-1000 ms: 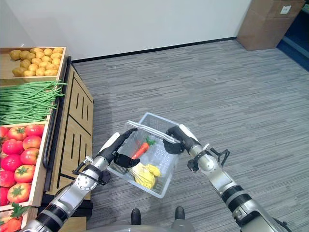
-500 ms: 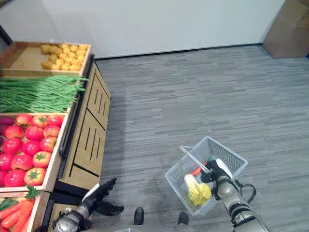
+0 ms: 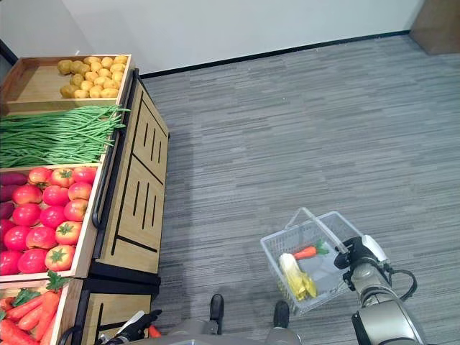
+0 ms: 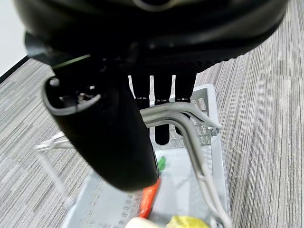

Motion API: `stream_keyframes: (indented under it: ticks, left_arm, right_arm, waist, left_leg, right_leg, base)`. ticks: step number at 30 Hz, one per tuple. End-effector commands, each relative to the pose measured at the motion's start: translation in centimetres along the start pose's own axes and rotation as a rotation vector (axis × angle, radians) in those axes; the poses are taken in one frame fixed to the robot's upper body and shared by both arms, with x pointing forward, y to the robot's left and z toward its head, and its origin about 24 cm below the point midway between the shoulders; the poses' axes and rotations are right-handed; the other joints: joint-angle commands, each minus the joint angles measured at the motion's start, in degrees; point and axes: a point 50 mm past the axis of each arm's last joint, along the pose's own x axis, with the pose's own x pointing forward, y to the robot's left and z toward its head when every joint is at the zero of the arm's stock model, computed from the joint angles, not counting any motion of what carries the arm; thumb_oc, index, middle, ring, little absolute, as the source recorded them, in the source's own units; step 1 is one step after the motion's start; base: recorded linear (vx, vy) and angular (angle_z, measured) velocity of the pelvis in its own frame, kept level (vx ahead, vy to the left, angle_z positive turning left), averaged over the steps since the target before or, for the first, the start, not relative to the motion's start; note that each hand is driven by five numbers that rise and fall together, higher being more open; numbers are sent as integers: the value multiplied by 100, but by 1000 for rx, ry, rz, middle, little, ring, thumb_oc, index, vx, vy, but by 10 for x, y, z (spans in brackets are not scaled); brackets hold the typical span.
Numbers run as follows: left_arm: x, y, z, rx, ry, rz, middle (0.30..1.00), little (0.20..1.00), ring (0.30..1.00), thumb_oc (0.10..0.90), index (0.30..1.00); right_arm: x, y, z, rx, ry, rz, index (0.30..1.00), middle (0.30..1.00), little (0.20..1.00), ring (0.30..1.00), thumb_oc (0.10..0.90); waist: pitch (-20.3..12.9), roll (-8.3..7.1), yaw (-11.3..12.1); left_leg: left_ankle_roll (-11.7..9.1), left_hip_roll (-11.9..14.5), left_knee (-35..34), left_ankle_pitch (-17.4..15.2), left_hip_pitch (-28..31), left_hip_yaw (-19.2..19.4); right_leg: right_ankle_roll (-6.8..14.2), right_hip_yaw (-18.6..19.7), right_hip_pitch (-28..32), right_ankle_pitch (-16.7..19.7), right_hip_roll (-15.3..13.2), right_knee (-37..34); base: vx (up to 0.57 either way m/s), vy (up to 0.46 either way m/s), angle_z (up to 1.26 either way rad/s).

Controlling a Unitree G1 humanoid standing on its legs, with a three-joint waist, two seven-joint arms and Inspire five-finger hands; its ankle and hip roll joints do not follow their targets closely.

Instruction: Get the vegetables into the basket

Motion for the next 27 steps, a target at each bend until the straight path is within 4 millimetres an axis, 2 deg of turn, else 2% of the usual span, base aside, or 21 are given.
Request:
stream_keyframes:
  ticks: [1, 8, 14, 15, 16, 17, 18, 19, 20, 22, 24, 25, 26, 27]
  left_arm:
    - [2, 24, -4, 1, 33, 91, 1000, 1000, 1000, 900, 1000]
    - [2, 18, -10, -61, 83, 97, 1000, 1000, 1000, 900, 1000]
    - [0, 17, -18, -96, 126, 111, 1000, 1000, 1000, 900, 1000]
    - [0, 18, -20, -110, 135, 118, 1000, 1000, 1000, 900, 1000]
    - [-2, 16, -26, -164, 166, 132, 1000, 1000, 1000, 900, 1000]
    - [-2, 16, -26, -163, 166, 132, 1000, 1000, 1000, 900, 1000]
    - [-3, 16, -28, -191, 181, 138, 1000, 1000, 1000, 900, 1000]
    - [-5, 12, -36, -267, 227, 144, 1000, 1000, 1000, 900, 1000]
    - [-5, 12, -37, -267, 228, 144, 1000, 1000, 1000, 900, 1000]
    - [-9, 8, -45, -310, 271, 144, 1000, 1000, 1000, 900, 1000]
    - [-12, 4, -53, -370, 305, 144, 1000, 1000, 1000, 900, 1000]
    - [-17, -4, -61, -452, 350, 154, 1000, 1000, 1000, 900, 1000]
    - [-19, -10, -65, -508, 377, 147, 1000, 1000, 1000, 900, 1000]
    - [-19, -10, -65, -508, 377, 147, 1000, 1000, 1000, 900, 1000]
  right_arm:
    - [8, -55, 43, 115, -132, -210, 1000, 1000, 1000, 1000, 900]
    - [5, -37, 16, 171, -53, -165, 1000, 1000, 1000, 1000, 900]
    - [-4, -9, -25, 242, 63, -102, 1000, 1000, 1000, 1000, 900]
    - [-7, -1, -32, 265, 82, -84, 1000, 1000, 1000, 1000, 900]
    - [-16, 22, -49, 318, 132, -27, 1000, 1000, 1000, 1000, 900]
    - [-16, 22, -49, 318, 133, -27, 1000, 1000, 1000, 1000, 900]
    - [-21, 34, -58, 344, 162, 1, 1000, 1000, 1000, 1000, 900]
    - [-38, 69, -76, 338, 216, 116, 1000, 1000, 1000, 1000, 900]
    - [-38, 69, -76, 337, 216, 117, 1000, 1000, 1000, 1000, 900]
    - [-53, 95, -85, 311, 235, 217, 1000, 1000, 1000, 1000, 900]
    - [-72, 121, -100, 297, 275, 330, 1000, 1000, 1000, 1000, 900]
    - [-95, 147, -115, 321, 335, 437, 1000, 1000, 1000, 1000, 900]
    - [-106, 156, -123, 309, 364, 485, 1000, 1000, 1000, 1000, 900]
    - [-106, 156, -123, 309, 364, 485, 1000, 1000, 1000, 1000, 900]
  waist:
    - [-111, -456, 74]
    - [-153, -516, 27]
    - [-208, -600, -17]
    - [-219, -614, -25]
    - [-248, -661, -59]
    - [-250, -664, -59]
    - [-263, -682, -63]
    - [-308, -734, -81]
    - [-310, -738, -84]
    - [-354, -785, -95]
    - [-395, -839, -102]
    - [-439, -897, -111]
    - [-463, -915, -119]
    - [-463, -916, -122]
  left_leg:
    - [-401, 367, 0, -43, -29, -48]
    - [-403, 396, 0, -72, 32, -51]
    - [-387, 383, 0, -139, 136, -65]
    - [-379, 378, 0, -151, 150, -69]
    - [-372, 367, 0, -172, 192, -75]
    - [-372, 366, 0, -173, 194, -76]
    - [-367, 362, 0, -187, 211, -83]
    - [-359, 345, 0, -209, 249, -101]
    - [-359, 344, 0, -209, 251, -103]
    - [-357, 343, 0, -222, 279, -116]
    - [-348, 331, 0, -240, 314, -133]
    - [-342, 313, 0, -255, 351, -155]
    - [-332, 305, 0, -266, 371, -160]
    - [-332, 305, 0, -267, 373, -161]
  right_leg:
    - [391, 129, -127, 106, -365, 30]
    - [380, 108, -69, 64, -342, 30]
    - [395, 59, 56, 35, -364, 30]
    - [397, 59, 70, 31, -366, 30]
    - [402, 48, 114, 26, -374, 30]
    - [402, 46, 117, 24, -375, 30]
    - [403, 34, 142, 21, -382, 30]
    - [406, 8, 199, 13, -392, 30]
    - [407, 6, 202, 11, -393, 30]
    - [406, -18, 245, -3, -405, 30]
    - [408, -42, 296, -11, -415, 30]
    - [406, -59, 352, -23, -425, 30]
    - [409, -57, 377, -25, -433, 30]
    - [409, -59, 379, -27, -433, 30]
  base:
    - [0, 0, 0]
    - [0, 0, 0]
    - [5, 2, 1]
    - [34, 24, 1]
    - [0, 0, 0]
    - [25, 18, 5]
    - [25, 13, 3]
    - [26, 13, 3]
    - [24, 9, 5]
    - [17, 7, 7]
    - [26, 12, 5]
    - [22, 28, 6]
    - [18, 22, 5]
    - [0, 0, 0]
